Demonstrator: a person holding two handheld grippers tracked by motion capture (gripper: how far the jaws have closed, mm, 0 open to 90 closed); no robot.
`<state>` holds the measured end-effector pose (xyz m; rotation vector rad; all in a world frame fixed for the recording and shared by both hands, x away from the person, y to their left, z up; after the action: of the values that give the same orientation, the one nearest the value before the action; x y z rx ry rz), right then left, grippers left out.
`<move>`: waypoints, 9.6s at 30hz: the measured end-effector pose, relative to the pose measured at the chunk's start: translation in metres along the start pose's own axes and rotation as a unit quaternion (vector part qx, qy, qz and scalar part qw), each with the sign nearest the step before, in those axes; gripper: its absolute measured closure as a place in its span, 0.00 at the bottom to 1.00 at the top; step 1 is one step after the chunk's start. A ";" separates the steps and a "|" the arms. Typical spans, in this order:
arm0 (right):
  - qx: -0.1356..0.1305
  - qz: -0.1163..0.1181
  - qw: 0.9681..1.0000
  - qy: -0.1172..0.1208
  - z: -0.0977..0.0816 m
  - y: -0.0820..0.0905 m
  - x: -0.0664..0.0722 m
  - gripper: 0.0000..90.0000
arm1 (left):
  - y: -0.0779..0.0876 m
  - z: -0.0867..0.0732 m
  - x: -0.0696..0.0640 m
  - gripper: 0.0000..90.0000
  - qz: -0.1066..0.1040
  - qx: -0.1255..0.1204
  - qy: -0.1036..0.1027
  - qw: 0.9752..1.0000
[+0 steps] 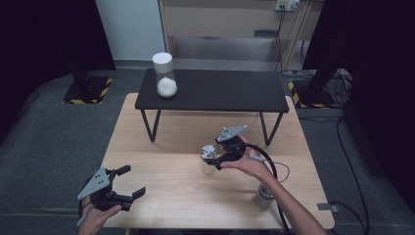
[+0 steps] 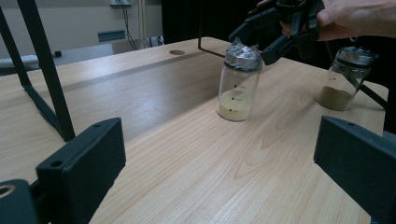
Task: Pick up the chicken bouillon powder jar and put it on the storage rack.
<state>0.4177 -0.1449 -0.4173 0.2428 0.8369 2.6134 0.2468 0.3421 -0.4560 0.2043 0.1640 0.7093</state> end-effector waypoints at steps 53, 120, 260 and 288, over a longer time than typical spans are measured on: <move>0.011 0.002 1.000 0.025 0.014 0.003 -0.002 0.39 | 0.001 0.000 0.001 0.01 0.001 0.000 0.000 1.000; -0.035 -0.021 0.999 0.006 0.114 0.121 -0.024 0.39 | 0.000 -0.002 0.003 0.01 0.000 0.002 0.008 1.000; -0.105 -0.139 0.983 -0.051 0.171 0.188 -0.051 0.10 | 0.003 -0.002 0.004 0.02 0.000 -0.003 0.005 1.000; -0.170 -0.157 0.973 -0.014 0.076 0.261 0.006 0.09 | 0.002 -0.003 0.004 0.01 0.000 -0.005 0.012 1.000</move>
<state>0.3536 -0.2983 -0.2024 0.0453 0.3699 2.3939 0.2480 0.3470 -0.4585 0.1863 0.1837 0.7120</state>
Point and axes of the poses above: each handheld gripper's, and its own axes: y roughly backward along the jaws, z roughly out of its top, x roughly to its left, the point moved 8 cm from there along -y, roughly forward along the jaws, and after that the axes turned 1 degree about -x, right-handed, at the moved point
